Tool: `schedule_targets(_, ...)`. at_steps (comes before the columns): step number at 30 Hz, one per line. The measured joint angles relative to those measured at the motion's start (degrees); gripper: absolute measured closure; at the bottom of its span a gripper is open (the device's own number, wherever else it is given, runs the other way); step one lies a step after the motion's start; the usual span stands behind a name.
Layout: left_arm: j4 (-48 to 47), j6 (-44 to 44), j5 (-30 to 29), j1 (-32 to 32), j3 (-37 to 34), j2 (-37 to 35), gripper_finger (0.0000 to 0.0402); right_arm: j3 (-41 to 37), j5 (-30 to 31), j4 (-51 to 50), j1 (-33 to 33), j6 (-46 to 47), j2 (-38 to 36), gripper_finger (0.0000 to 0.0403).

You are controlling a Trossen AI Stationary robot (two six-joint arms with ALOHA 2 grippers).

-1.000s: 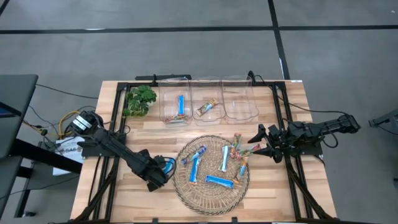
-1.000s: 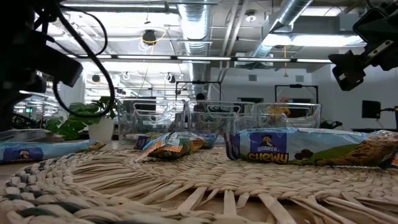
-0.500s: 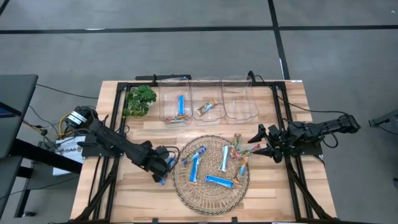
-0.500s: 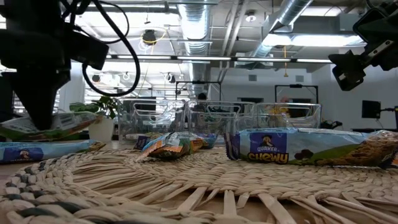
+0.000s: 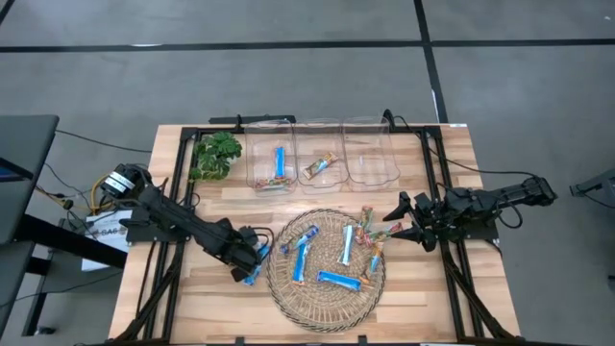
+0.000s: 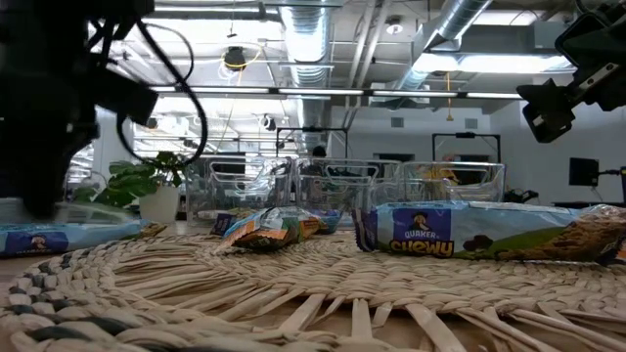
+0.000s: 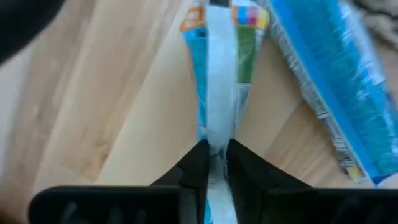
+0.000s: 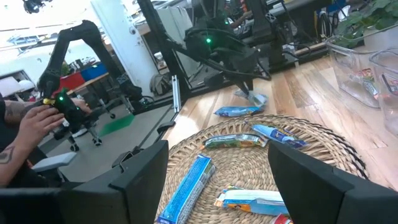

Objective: Pick and place Granola Bars by type
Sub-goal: Put the yellow granola bar into the middle transparent bin

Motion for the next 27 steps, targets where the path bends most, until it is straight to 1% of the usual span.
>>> schedule_targets(4, 1.7, -0.5, 1.0, 0.0, -1.4, 0.0, 0.0308, 0.0, 0.0, 0.0, 0.0, 0.0, 0.0, 0.0132)
schedule_targets(10, 2.1, -0.4, 0.4, 0.1, -0.6, 0.0, 0.0258, 0.0, 0.0, 0.0, 0.0, 0.0, 0.0, 0.0132)
schedule_targets(13, 2.1, -0.3, -0.9, 0.2, -0.1, 0.0, 0.0239, 0.0, 0.0, 0.0, 0.0, 0.0, 0.0, 0.0132)
schedule_targets(21, 2.1, 0.7, -1.8, 2.2, -0.1, 0.0, 0.0192, 0.0, 0.0, 0.0, 0.0, 0.0, 0.0, 0.0132)
schedule_targets(27, 2.5, 1.7, -1.8, 2.7, -0.1, 0.0, 0.0172, 0.0, 0.0, 0.0, 0.0, 0.0, 0.0, 0.0132)
